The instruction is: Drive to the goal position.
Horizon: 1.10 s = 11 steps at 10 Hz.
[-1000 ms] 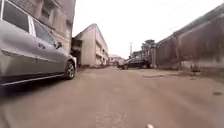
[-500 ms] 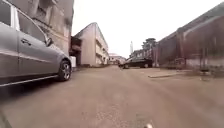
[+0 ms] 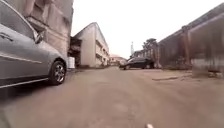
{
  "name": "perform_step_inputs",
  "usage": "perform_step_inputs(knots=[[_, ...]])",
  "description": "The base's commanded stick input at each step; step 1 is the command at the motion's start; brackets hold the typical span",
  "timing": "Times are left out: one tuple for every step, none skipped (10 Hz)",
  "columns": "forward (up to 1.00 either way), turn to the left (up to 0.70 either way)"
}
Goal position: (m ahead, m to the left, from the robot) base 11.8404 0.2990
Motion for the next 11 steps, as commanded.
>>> perform_step_inputs(knots=[[1.0, 0.0], [1.0, 0.0], [1.0, 0.0], [1.0, 0.0], [1.0, 0.0], [1.0, 0.0], [1.0, 0.0], [1.0, 0.0], [1.0, 0.0], [1.0, 0.0], [1.0, 0.0]])
